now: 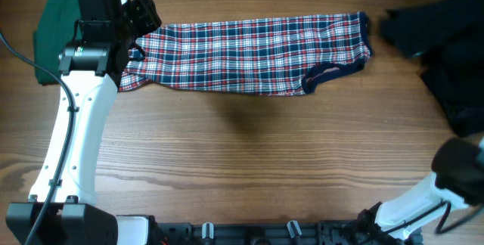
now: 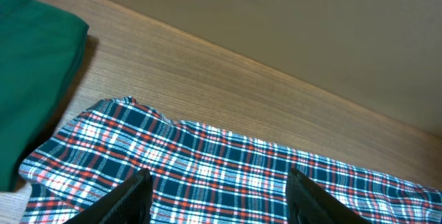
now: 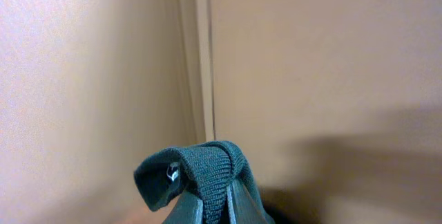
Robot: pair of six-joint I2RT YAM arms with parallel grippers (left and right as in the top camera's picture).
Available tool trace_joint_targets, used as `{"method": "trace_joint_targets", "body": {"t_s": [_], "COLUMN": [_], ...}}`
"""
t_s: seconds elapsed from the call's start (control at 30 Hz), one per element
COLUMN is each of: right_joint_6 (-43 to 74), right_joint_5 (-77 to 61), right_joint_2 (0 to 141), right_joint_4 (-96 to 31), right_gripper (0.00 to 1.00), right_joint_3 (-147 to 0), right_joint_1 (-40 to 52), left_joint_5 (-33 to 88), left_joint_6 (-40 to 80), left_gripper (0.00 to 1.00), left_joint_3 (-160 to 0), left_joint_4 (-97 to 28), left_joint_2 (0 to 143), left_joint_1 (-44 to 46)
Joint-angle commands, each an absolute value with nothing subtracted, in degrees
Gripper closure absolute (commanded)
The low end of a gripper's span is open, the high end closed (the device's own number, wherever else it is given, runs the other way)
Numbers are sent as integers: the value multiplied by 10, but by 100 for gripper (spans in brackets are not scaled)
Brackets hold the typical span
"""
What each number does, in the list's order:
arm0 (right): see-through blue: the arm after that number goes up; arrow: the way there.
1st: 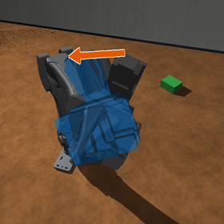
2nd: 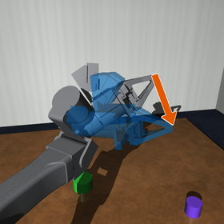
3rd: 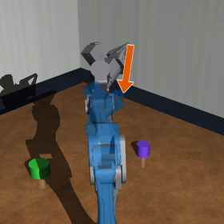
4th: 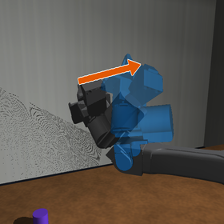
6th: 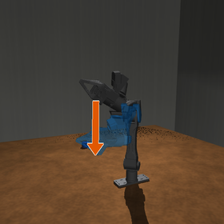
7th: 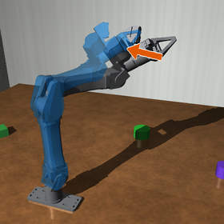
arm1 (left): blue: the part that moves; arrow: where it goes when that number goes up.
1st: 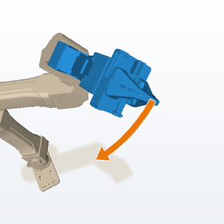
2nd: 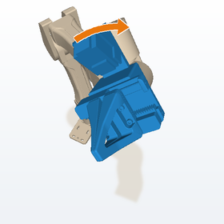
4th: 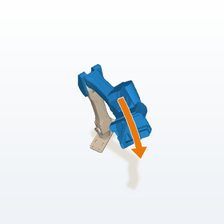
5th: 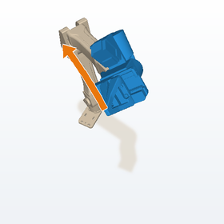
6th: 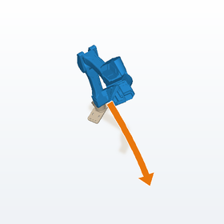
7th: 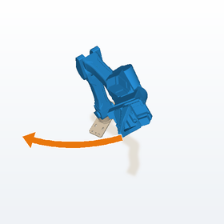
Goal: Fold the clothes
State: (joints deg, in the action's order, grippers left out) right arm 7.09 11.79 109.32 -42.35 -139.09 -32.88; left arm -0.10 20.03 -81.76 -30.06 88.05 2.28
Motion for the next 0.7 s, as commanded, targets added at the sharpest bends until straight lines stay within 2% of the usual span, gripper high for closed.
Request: {"method": "trace_joint_targets", "body": {"t_s": [0.0, 0.3, 0.67], "right_joint_6": [75, 80, 73], "right_joint_5": [104, 10, 3], "right_joint_2": [1043, 1122, 1216], "right_joint_4": [-422, -507, -529], "right_gripper": [96, 96, 96], "right_joint_3": [-1418, -1399, -1399], "right_joint_1": [-342, -329, -225], "left_joint_5": [6, 6, 6], "left_joint_6": [202, 202, 202], "left_gripper": [39, 39, 39], "left_joint_3": [-822, -822, -822], "left_joint_4": [-298, -302, -306], "left_joint_2": [872, 872, 872], "left_joint_1": [20, 20, 22]}}
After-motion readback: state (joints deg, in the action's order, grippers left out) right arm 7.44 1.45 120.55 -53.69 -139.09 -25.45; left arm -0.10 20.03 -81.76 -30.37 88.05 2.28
